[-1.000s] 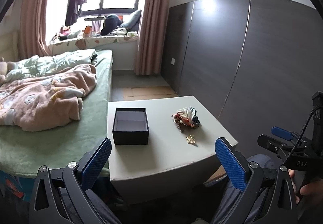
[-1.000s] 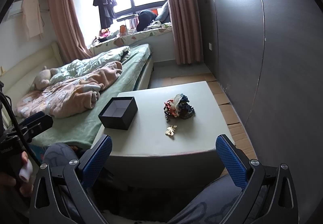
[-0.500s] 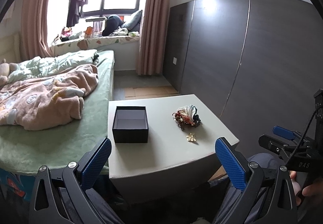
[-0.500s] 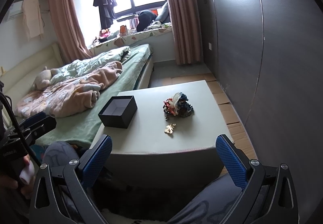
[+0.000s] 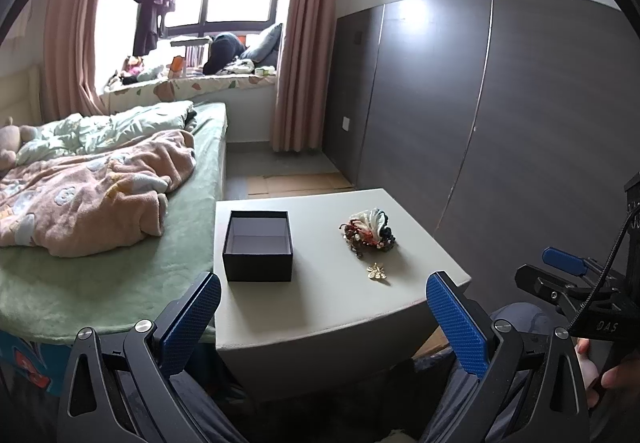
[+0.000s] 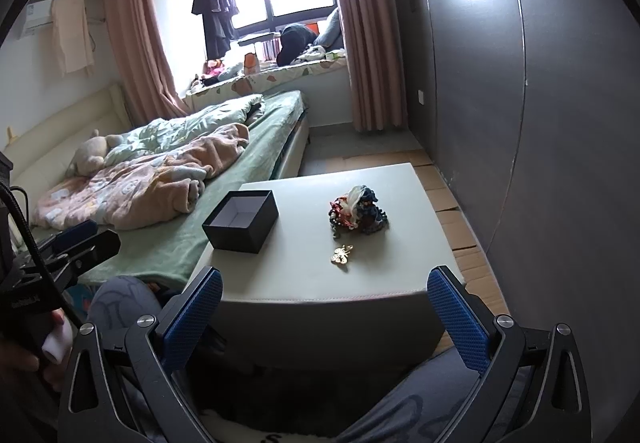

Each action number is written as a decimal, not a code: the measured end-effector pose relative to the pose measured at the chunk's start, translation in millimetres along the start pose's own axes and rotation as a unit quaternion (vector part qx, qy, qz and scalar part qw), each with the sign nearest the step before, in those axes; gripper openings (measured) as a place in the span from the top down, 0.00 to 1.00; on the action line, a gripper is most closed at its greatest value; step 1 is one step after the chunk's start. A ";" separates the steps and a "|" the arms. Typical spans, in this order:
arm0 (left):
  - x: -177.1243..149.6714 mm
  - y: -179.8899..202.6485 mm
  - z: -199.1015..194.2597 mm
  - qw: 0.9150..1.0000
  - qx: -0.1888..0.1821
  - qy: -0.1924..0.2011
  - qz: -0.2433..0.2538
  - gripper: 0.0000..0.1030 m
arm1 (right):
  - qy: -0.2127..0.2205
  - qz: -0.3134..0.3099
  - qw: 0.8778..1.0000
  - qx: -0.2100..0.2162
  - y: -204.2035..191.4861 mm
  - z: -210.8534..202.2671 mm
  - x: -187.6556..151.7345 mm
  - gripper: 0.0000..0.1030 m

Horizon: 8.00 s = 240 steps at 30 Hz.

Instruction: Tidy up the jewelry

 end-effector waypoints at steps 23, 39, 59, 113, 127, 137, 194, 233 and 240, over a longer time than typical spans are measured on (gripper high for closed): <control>-5.1 7.3 8.2 1.000 -0.019 -0.006 -0.006 0.01 | 0.020 0.006 1.000 -0.008 2.5 -9.2 -13.8 0.00; -7.7 43.9 73.6 0.995 -0.068 -0.066 0.021 0.06 | 0.000 0.051 0.998 -0.021 57.9 6.0 -16.7 0.00; -17.0 59.9 203.5 0.979 -0.093 -0.179 0.007 0.52 | -0.075 0.106 0.991 0.003 113.6 95.7 -8.9 0.01; 22.4 -35.4 225.2 0.993 0.001 -0.111 -0.051 0.89 | -0.163 0.096 0.973 0.131 51.9 281.8 49.5 0.69; 29.1 -82.9 185.8 0.993 0.038 -0.085 -0.075 0.89 | -0.111 0.103 0.978 0.146 48.5 270.7 64.5 0.98; 41.8 -107.7 154.7 0.993 0.053 -0.061 -0.084 0.89 | -0.063 0.119 0.974 0.184 29.5 253.1 101.4 0.98; 60.2 -42.9 230.4 0.989 0.004 -0.126 -0.078 0.26 | -0.210 0.186 0.951 0.134 69.9 281.7 74.1 0.18; 14.9 -20.5 359.3 0.953 -0.050 -0.229 -0.192 0.64 | -0.213 0.323 0.912 0.135 138.7 301.9 48.5 0.18; 22.4 -21.1 357.1 0.955 -0.061 -0.221 -0.190 0.95 | -0.207 0.356 0.899 0.145 145.5 313.4 43.5 0.24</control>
Point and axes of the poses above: each gripper's, at about its wrist camera, not at the fingertips, and z roughly the way its jaws point, y to its right, x to its top, the point moved 2 cm from there along z, roughly the way its jaws point, and after that the axes turned 4 degrees about -x, right-handed, at the moved point
